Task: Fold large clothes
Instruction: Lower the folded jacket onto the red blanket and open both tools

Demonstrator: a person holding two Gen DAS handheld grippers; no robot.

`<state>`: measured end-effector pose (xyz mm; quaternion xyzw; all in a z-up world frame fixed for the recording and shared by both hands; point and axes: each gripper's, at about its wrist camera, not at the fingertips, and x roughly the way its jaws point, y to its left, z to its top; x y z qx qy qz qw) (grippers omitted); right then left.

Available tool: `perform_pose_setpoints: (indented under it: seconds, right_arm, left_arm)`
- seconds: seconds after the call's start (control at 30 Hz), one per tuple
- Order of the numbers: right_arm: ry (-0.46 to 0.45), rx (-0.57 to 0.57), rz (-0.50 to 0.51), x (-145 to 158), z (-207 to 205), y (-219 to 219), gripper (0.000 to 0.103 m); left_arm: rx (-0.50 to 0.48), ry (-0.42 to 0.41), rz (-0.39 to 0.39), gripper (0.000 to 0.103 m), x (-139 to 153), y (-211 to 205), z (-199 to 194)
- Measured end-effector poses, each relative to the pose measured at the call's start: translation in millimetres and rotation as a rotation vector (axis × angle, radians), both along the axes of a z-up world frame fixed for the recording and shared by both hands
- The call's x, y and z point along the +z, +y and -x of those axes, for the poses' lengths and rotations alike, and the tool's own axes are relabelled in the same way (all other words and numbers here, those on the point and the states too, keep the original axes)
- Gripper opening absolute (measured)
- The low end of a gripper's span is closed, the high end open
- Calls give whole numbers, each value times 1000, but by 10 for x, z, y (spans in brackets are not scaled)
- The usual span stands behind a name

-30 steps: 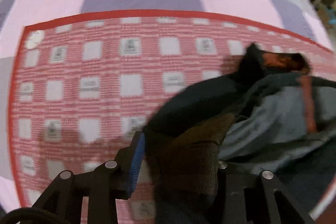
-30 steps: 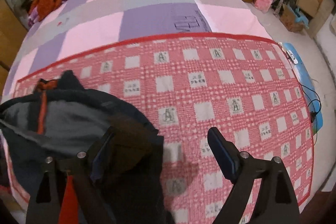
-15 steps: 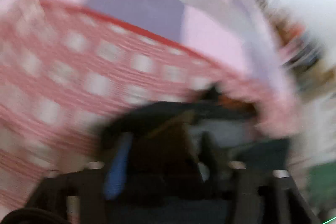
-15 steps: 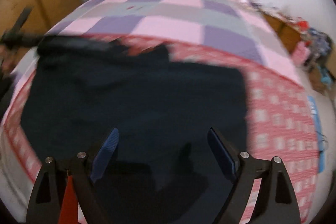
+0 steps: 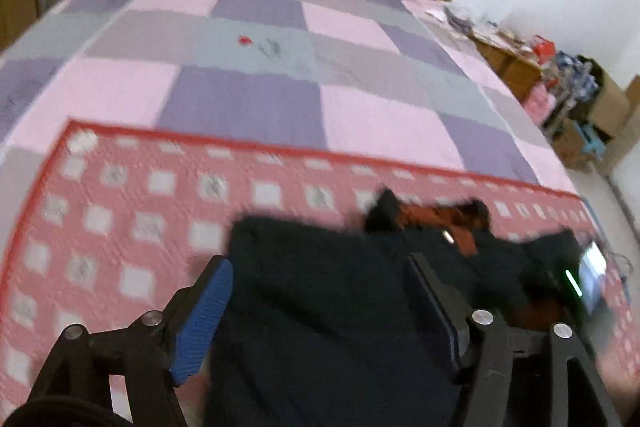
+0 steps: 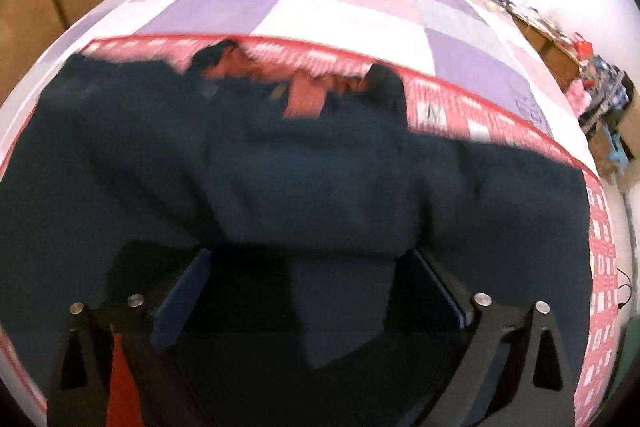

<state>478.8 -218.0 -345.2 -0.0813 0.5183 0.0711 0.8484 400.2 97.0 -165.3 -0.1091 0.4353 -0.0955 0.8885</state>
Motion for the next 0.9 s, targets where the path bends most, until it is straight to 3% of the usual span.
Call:
perform_pose_setpoints:
  seconds: [0.1, 0.17, 0.23, 0.3, 0.37, 0.47, 0.53, 0.63, 0.77, 0.9]
  right_arm:
    - [27, -21, 57, -115, -437, 12, 101]
    - [28, -84, -10, -3, -591, -94, 99]
    - [-39, -103, -88, 213, -479, -170, 97]
    - [-139, -83, -139, 515, -66, -240, 97]
    - [-192, -52, -106, 690, 555, -256, 97]
    - [-179, -40, -14, 654, 1383, -257, 97]
    - [-116, -62, 53, 456, 1649, -275, 97]
    - [2, -103, 49, 8, 1538, -317, 99]
    - [-39, -108, 74, -161, 918, -287, 103]
    - [-35, -87, 77, -201, 395, -277, 103]
  left_arm:
    - [-23, 63, 24, 74, -284, -251, 291]
    - [-55, 78, 13, 74, -450, -456, 476]
    - [-91, 82, 14, 74, -565, -665, 685]
    - [-132, 79, 1, 74, -652, -856, 891]
    - [-183, 73, -26, 74, -761, -1071, 1113]
    - [-240, 98, -56, 74, -940, -1320, 1246]
    - [-240, 132, -109, 74, -1177, -1449, 1170]
    - [-211, 138, -112, 74, -1393, -1449, 857]
    - [-186, 115, -163, 74, -1472, -1526, 403]
    - [-106, 144, -144, 75, -1428, -1524, -95]
